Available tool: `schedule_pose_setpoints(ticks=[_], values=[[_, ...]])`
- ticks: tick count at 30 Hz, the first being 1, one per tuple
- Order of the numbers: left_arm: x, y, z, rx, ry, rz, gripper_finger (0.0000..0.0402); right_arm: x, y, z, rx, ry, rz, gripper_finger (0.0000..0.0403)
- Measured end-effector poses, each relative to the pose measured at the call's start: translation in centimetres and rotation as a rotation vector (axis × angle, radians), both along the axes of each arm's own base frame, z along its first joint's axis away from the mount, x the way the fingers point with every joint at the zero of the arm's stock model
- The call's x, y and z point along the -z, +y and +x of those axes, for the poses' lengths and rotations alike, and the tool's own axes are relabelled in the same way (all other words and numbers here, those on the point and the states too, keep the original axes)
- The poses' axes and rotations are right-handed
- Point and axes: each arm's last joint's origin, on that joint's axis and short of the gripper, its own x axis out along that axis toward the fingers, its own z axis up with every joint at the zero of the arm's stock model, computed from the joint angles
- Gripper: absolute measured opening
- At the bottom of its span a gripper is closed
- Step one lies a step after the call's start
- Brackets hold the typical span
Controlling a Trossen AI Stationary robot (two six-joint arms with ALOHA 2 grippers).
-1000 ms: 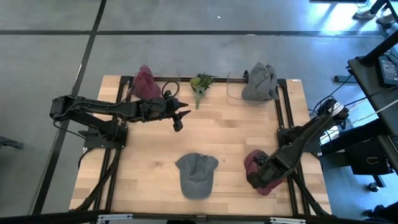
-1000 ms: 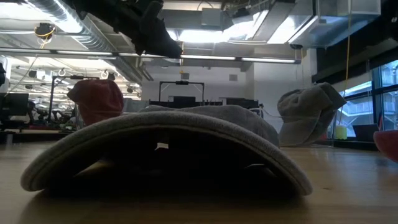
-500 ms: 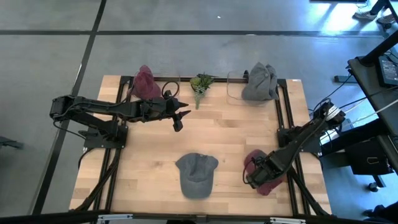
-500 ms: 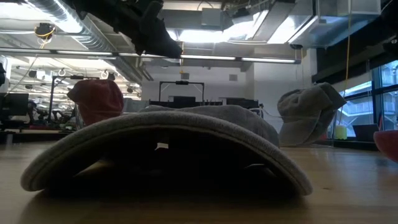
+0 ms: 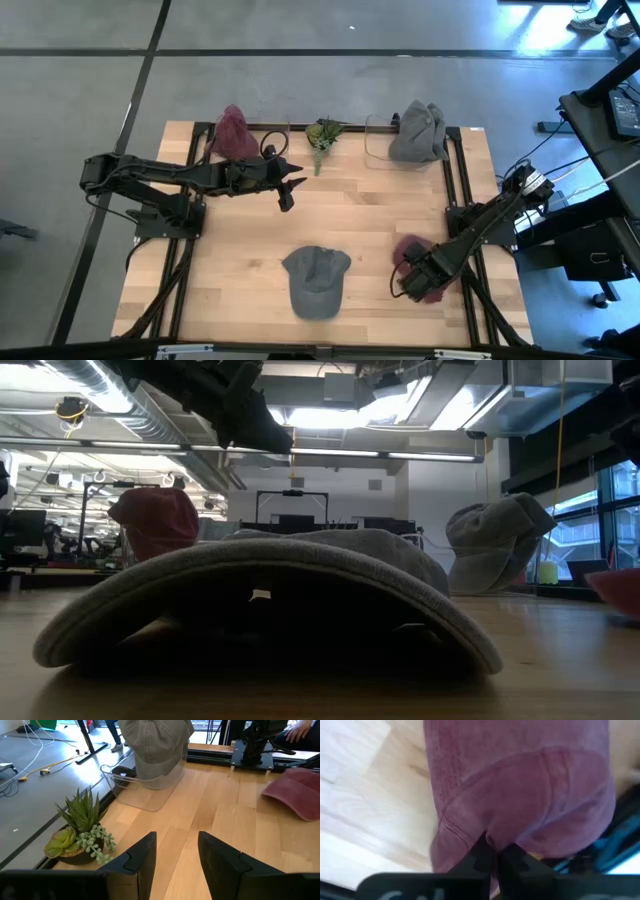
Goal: Pick & Place hat
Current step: Put the red cap into the left transparent bin
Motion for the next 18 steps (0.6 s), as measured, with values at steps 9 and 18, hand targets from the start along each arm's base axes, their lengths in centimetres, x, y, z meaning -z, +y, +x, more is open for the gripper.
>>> schedule_pose_setpoints(ticks=[9, 18], values=[[-0.1, 0.0, 0.0, 0.0, -0.006, 0.001, 0.0141, -3.1, -0.2, 1.1, -0.643, -0.138, -0.165, 0.0005], [-0.1, 0.0, 0.0, 0.0, -0.008, 0.001, 0.0141, -5.6, -0.3, 3.1, -1.756, -0.086, -0.53, 0.0006]])
